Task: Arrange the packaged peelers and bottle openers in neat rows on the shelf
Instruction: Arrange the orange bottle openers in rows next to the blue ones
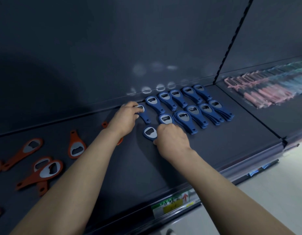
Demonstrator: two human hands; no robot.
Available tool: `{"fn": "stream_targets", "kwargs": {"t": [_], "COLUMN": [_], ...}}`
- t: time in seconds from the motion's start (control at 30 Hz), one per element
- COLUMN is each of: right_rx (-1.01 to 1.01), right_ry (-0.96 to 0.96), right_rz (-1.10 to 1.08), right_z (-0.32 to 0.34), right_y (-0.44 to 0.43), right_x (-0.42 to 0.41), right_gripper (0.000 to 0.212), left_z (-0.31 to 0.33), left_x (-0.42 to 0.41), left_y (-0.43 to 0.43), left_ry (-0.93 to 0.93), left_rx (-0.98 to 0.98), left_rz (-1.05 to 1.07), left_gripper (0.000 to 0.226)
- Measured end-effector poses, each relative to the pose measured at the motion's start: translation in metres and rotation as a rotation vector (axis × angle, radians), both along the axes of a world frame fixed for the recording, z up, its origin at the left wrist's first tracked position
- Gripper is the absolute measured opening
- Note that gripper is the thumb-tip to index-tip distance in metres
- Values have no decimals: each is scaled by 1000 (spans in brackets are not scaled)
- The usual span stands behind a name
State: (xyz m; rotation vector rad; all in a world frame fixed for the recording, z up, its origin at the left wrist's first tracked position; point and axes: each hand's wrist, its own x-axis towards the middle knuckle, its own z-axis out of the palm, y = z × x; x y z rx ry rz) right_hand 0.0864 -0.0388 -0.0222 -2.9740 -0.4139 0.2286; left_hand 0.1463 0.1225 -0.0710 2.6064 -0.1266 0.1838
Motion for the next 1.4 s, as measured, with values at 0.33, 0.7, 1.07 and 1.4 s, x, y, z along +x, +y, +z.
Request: {"fn": "stream_targets", "kwargs": {"t": [0.33, 0.7, 1.07, 1.4], "right_rx": [41, 46, 130, 115], "right_ry": [-59, -91, -186, -84], "right_rz": [-28, -41, -56, -115], "right_z": [-11, -17, -10, -14], "right_y": [4, 6, -5, -34], "right_x": [5, 14, 19, 14], "right_gripper": [11, 10, 18, 40], "left_z": [-11, -16, -7, 15], "left_x": [6, 2, -4, -55], "left_y": [1, -1, -4, -47], "left_ry": [37, 3, -72, -3], "left_rx": [-21, 1, -44, -122], "left_rz": [-20, 6, 64, -45], "left_gripper": [38, 39, 39, 27]}}
